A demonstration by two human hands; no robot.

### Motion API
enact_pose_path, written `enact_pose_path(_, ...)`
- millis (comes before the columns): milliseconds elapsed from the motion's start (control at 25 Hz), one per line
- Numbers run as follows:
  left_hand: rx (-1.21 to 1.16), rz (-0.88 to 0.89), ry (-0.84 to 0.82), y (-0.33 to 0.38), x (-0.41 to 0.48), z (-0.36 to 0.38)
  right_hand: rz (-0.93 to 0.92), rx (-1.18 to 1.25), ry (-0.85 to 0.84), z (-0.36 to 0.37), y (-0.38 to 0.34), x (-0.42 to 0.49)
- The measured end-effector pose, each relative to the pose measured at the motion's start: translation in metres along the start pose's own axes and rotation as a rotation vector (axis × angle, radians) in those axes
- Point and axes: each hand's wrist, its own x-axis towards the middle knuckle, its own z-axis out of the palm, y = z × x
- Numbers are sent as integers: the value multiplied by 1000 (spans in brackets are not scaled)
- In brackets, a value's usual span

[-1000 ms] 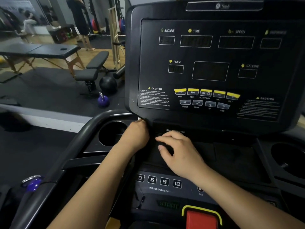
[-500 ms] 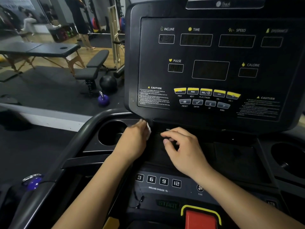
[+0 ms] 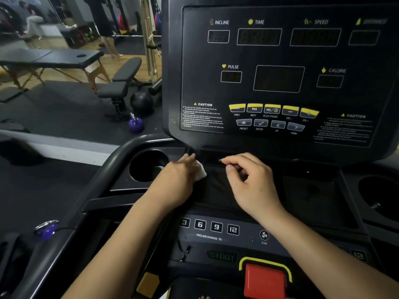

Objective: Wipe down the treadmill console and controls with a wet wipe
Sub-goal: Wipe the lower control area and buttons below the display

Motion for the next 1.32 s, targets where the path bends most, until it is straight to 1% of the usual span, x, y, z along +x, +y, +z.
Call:
enact_pose_path(80, -31, -3, 23, -1, 3, 5, 23, 15, 3, 0, 2, 0)
enact_pose_path(200, -60, 113, 67, -7, -23, 11, 81, 47, 7, 0, 3, -1)
enact_pose_path(240, -79, 129, 92, -8, -31, 12, 90, 41, -7, 1, 2, -1)
enact_pose_path(280, -106, 127, 124, -7, -36, 12, 59, -11, -46, 1, 1, 0)
enact_pose_path(320, -158, 100, 163, -7, -38, 12, -35, -111, -127, 3, -1, -1)
enact_pose_path(360, -254, 36, 197, -7, -38, 12, -173, -235, -244, 5, -4, -1)
enact_pose_path(400, -398, -49, 214, -8, -38, 10, -298, -311, -379, 10, -8, -1)
enact_pose_path(440, -562, -126, 217, -10, -38, 7, -355, -338, -522, 16, -14, 1)
enact_pose_path(480, -696, -187, 223, -14, -38, 5, -340, -337, -640, 21, -21, 3)
enact_pose_path(520, -768, -221, 241, -18, -39, 3, -323, -342, -706, 24, -25, 5)
enact_pose_path(600, -732, -237, 267, -27, -39, 1, -370, -486, -742, 25, -26, 10)
enact_pose_path(680, -602, -201, 253, -32, -33, 0, -397, -699, -767, 14, -17, 12)
enact_pose_path(720, -540, -149, 237, -32, -29, 3, -369, -797, -773, 6, -13, 13)
enact_pose_path(800, -387, -21, 235, -28, -20, 10, -310, -900, -749, -6, -10, 12)
enact_pose_path(880, -304, 43, 267, -26, -14, 15, -296, -873, -737, 1, -19, 10)
enact_pose_path(960, -365, 37, 300, -32, -11, 19, -260, -737, -748, 19, -26, 11)
enact_pose_path(1000, -435, 5, 304, -35, -11, 20, -224, -687, -756, 25, -28, 14)
enact_pose_path(1080, -594, -113, 306, -42, -10, 20, -152, -676, -759, 27, -25, 19)
enact_pose_path(1160, -651, -190, 295, -47, -8, 20, -116, -705, -744, 21, -22, 18)
enact_pose_path(1200, -627, -190, 291, -49, -7, 20, -122, -705, -747, 20, -22, 14)
enact_pose_path(1320, -494, -119, 303, -47, -5, 17, -178, -635, -854, 25, -31, 1)
